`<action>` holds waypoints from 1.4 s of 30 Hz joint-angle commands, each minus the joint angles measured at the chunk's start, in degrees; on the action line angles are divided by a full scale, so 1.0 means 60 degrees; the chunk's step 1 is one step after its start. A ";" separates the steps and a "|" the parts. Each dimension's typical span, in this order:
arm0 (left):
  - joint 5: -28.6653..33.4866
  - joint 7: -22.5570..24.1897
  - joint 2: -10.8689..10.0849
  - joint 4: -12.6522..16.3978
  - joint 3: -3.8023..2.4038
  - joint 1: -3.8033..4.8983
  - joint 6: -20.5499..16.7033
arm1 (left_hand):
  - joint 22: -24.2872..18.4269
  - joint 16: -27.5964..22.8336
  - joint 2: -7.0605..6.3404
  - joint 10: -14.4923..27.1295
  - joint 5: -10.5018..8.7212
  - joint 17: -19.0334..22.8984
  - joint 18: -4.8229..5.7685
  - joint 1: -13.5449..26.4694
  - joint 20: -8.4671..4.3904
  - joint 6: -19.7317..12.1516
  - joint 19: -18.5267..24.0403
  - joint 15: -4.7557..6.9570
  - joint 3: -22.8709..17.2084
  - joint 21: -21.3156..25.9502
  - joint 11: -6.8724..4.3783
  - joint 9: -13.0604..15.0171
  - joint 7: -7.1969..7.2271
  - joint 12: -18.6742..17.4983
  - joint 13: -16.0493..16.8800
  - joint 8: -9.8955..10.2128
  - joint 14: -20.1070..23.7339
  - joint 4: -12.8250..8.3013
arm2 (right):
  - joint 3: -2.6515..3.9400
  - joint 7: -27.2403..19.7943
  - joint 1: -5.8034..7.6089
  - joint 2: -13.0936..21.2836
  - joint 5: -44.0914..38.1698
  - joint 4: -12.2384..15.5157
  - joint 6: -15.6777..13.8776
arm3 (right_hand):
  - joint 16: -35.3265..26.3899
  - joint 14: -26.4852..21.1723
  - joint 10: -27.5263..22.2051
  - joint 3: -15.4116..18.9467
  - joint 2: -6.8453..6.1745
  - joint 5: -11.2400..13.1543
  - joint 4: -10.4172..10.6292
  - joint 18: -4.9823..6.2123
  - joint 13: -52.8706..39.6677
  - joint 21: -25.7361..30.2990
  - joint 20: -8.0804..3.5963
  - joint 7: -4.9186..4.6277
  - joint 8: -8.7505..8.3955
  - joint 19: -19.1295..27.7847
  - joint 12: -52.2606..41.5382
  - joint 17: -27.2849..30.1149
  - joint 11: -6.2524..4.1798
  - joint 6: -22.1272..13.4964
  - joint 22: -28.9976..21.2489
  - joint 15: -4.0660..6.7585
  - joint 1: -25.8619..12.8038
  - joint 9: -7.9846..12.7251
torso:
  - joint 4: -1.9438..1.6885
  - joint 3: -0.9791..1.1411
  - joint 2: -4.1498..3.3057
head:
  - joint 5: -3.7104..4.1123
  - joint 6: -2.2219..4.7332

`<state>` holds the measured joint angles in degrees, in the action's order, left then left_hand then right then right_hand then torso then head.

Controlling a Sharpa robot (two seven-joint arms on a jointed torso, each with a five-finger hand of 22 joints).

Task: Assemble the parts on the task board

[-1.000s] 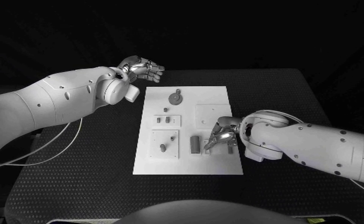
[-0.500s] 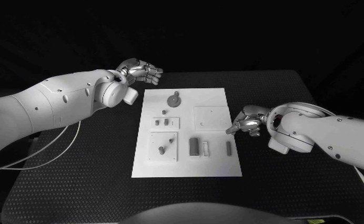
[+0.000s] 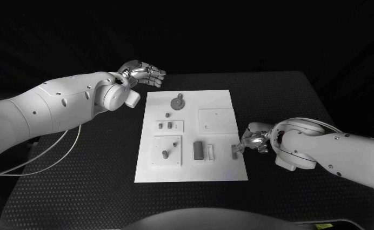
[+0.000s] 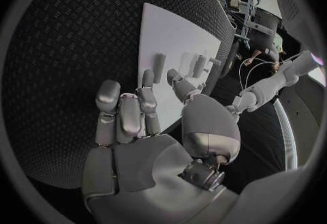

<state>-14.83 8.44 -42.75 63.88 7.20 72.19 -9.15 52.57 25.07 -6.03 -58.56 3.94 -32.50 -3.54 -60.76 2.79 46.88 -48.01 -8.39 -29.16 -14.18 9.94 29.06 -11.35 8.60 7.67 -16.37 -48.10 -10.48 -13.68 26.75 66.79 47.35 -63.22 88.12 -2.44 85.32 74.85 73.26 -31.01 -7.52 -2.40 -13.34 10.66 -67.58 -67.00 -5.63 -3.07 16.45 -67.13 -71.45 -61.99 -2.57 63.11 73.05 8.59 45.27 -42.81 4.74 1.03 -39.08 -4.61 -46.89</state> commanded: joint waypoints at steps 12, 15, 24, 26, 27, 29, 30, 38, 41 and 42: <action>0.0039 0.0095 -0.0015 0.0018 -0.0004 0.0007 0.0179 | 0.0015 -0.0069 -0.0014 0.0050 0.0000 -0.0020 -0.0171 0.0088 0.0002 -0.0046 0.0054 -0.0020 0.0012 0.0002 -0.0034 -0.0016 0.0026 0.0059 -0.0017 -0.0053 -0.0075 0.0044 | 0.0003 0.0296 -0.0304 -0.0414 -0.0921 -0.0262 -0.0075 | 0.0039 -0.0016 0.0255 -0.0228 -0.0234 -0.0053 0.0394 0.0723 0.0013 0.0008 -0.0006 0.0014 0.0012 -0.0029 0.0094 0.0049 -0.0127 -0.0010 -0.0056 0.0082 -0.0167 -0.0089 | -0.0025 -0.0021 -0.0002 | -0.0016 -0.0070; 0.0039 0.0092 -0.0012 0.0022 -0.0004 0.0007 0.0176 | 0.0015 -0.0071 -0.0012 0.0051 0.0000 -0.0022 -0.0171 0.0088 0.0001 -0.0047 0.0054 -0.0020 0.0013 0.0002 -0.0034 -0.0017 0.0026 0.0060 -0.0018 -0.0053 -0.0075 0.0044 | -0.0011 0.0344 -0.0365 -0.0659 -0.1357 -0.0351 0.0060 | 0.0045 -0.0006 0.0256 -0.0253 -0.0234 -0.0054 0.0421 0.0723 0.0011 0.0007 -0.0010 0.0016 0.0011 -0.0033 0.0096 0.0035 -0.0129 -0.0010 -0.0059 0.0084 -0.0163 -0.0098 | -0.0024 -0.0026 -0.0003 | -0.0015 -0.0068; 0.0039 0.0080 -0.0019 0.0017 -0.0004 0.0007 0.0178 | 0.0016 -0.0075 -0.0010 0.0052 0.0000 -0.0027 -0.0171 0.0091 0.0001 -0.0049 0.0055 -0.0020 0.0015 0.0003 -0.0034 -0.0019 0.0026 0.0061 -0.0020 -0.0053 -0.0075 0.0046 | -0.0060 0.0527 -0.0498 -0.1027 -0.2207 -0.0490 0.0758 | 0.0039 -0.0060 0.0180 -0.0292 -0.0102 -0.0053 0.0305 0.0723 0.0084 0.0001 -0.0025 -0.0007 -0.0045 -0.0015 0.0187 0.0116 -0.0108 -0.0098 -0.0057 0.0075 -0.0020 -0.0117 | -0.0040 -0.0028 -0.0005 | 0.0000 -0.0095; 0.0039 0.0079 -0.0022 0.0016 -0.0004 0.0007 0.0179 | 0.0016 -0.0076 -0.0010 0.0053 0.0001 -0.0027 -0.0171 0.0091 0.0001 -0.0050 0.0055 -0.0020 0.0015 0.0003 -0.0034 -0.0019 0.0026 0.0061 -0.0020 -0.0054 -0.0075 0.0046 | -0.0074 0.0537 -0.0506 -0.1072 -0.2236 -0.0499 0.0882 | 0.0037 -0.0098 0.0154 -0.0264 0.0020 -0.0054 0.0150 0.0723 0.0083 -0.0002 -0.0024 -0.0041 -0.0114 0.0014 0.0203 0.0149 -0.0068 -0.0194 -0.0050 0.0047 0.0063 -0.0104 | -0.0036 -0.0033 -0.0006 | -0.0001 -0.0101; 0.0039 0.0080 -0.0024 0.0020 -0.0004 0.0007 0.0179 | 0.0016 -0.0076 -0.0010 0.0053 0.0001 -0.0028 -0.0171 0.0091 0.0001 -0.0050 0.0055 -0.0020 0.0015 0.0003 -0.0034 -0.0019 0.0025 0.0061 -0.0020 -0.0054 -0.0075 0.0046 | -0.0081 0.0544 -0.0516 -0.1097 -0.2262 -0.0499 0.0922 | 0.0036 -0.0126 0.0136 -0.0259 0.0101 -0.0054 0.0018 0.0723 0.0087 -0.0005 -0.0026 -0.0071 -0.0171 0.0031 0.0215 0.0178 -0.0048 -0.0271 -0.0045 0.0027 0.0150 -0.0083 | -0.0032 -0.0035 -0.0005 | -0.0004 -0.0102; 0.0039 0.0079 -0.0024 0.0022 -0.0004 0.0007 0.0184 | 0.0016 -0.0077 -0.0010 0.0053 0.0001 -0.0029 -0.0171 0.0090 0.0001 -0.0050 0.0055 -0.0020 0.0015 0.0003 -0.0034 -0.0020 0.0025 0.0062 -0.0021 -0.0054 -0.0075 0.0046 | -0.0084 0.0530 -0.0542 -0.1141 -0.2381 -0.0499 0.0984 | 0.0035 -0.0182 0.0090 -0.0261 0.0305 -0.0055 -0.0338 0.0723 0.0112 -0.0012 -0.0028 -0.0117 -0.0255 0.0071 0.0252 0.0232 0.0001 -0.0364 -0.0033 -0.0020 0.0383 -0.0046 | -0.0027 -0.0032 -0.0001 | -0.0007 -0.0111; 0.0039 0.0075 -0.0028 0.0025 -0.0004 0.0007 0.0186 | 0.0016 -0.0078 -0.0010 0.0054 0.0001 -0.0029 -0.0171 0.0090 0.0001 -0.0050 0.0055 -0.0020 0.0015 0.0004 -0.0034 -0.0020 0.0025 0.0062 -0.0021 -0.0054 -0.0075 0.0046 | -0.0084 0.0512 -0.0553 -0.1175 -0.2452 -0.0504 0.0993 | 0.0032 -0.0207 0.0060 -0.0291 0.0390 -0.0054 -0.0506 0.0723 0.0135 -0.0016 -0.0033 -0.0137 -0.0294 0.0087 0.0279 0.0256 0.0016 -0.0414 -0.0027 -0.0033 0.0534 -0.0029 | -0.0025 -0.0032 0.0000 | -0.0009 -0.0114; 0.0039 0.0069 -0.0036 0.0032 -0.0004 0.0008 0.0172 | 0.0017 -0.0081 -0.0010 0.0055 0.0001 -0.0032 -0.0171 0.0089 0.0001 -0.0052 0.0056 -0.0020 0.0016 0.0004 -0.0034 -0.0021 0.0025 0.0062 -0.0023 -0.0054 -0.0074 0.0045 | -0.0083 0.0620 -0.0577 -0.1346 -0.2812 -0.0496 0.1413 | 0.0028 -0.0349 -0.0063 -0.0198 0.0334 -0.0053 -0.0572 0.0723 0.0191 -0.0037 -0.0008 -0.0219 -0.0413 0.0212 0.0363 0.0368 0.0102 -0.0504 0.0016 -0.0122 0.1229 0.0035 | -0.0037 -0.0019 -0.0005 | -0.0004 -0.0120; 0.0039 0.0070 -0.0055 0.0041 -0.0004 0.0008 0.0180 | 0.0017 -0.0082 -0.0011 0.0056 0.0001 -0.0034 -0.0171 0.0090 0.0001 -0.0053 0.0057 -0.0020 0.0017 0.0005 -0.0033 -0.0022 0.0025 0.0062 -0.0023 -0.0054 -0.0074 0.0045 | -0.0083 0.0638 -0.0579 -0.1365 -0.2811 -0.0500 0.1507 | 0.0019 -0.0397 -0.0118 -0.0099 0.0329 -0.0053 -0.0558 0.0723 0.0221 -0.0025 0.0024 -0.0239 -0.0448 0.0239 0.0407 0.0417 0.0121 -0.0527 0.0011 -0.0141 0.1151 0.0055 | -0.0034 -0.0026 0.0000 | -0.0008 -0.0128; 0.0039 0.0071 -0.0057 0.0043 -0.0004 0.0008 0.0178 | 0.0017 -0.0083 -0.0011 0.0056 0.0001 -0.0034 -0.0171 0.0090 0.0001 -0.0054 0.0057 -0.0020 0.0017 0.0005 -0.0033 -0.0022 0.0025 0.0062 -0.0024 -0.0054 -0.0074 0.0045 | -0.0083 0.0639 -0.0579 -0.1368 -0.2808 -0.0496 0.1521 | 0.0015 -0.0413 -0.0135 -0.0074 0.0345 -0.0053 -0.0550 0.0723 0.0226 -0.0020 0.0034 -0.0246 -0.0460 0.0247 0.0420 0.0432 0.0128 -0.0537 0.0007 -0.0148 0.1118 0.0062 | -0.0032 -0.0026 -0.0001 | -0.0010 -0.0130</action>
<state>-14.83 8.40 -43.09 63.98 7.20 72.19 -8.86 52.59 24.85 -6.03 -58.56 3.94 -32.63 -3.99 -60.76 2.79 46.88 -48.01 -8.39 -29.16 -14.18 9.94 29.02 -11.35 8.60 7.58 -16.37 -48.10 -10.49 -13.03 29.21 64.84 39.46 -78.95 85.47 1.00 85.32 72.80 72.77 -31.73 -5.65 -2.66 -16.62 10.48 -66.28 -66.98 -5.60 -1.80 17.64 -65.82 -69.16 -59.42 -1.73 63.78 73.08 7.65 51.86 -43.91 4.54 0.89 -39.09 -4.65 -47.61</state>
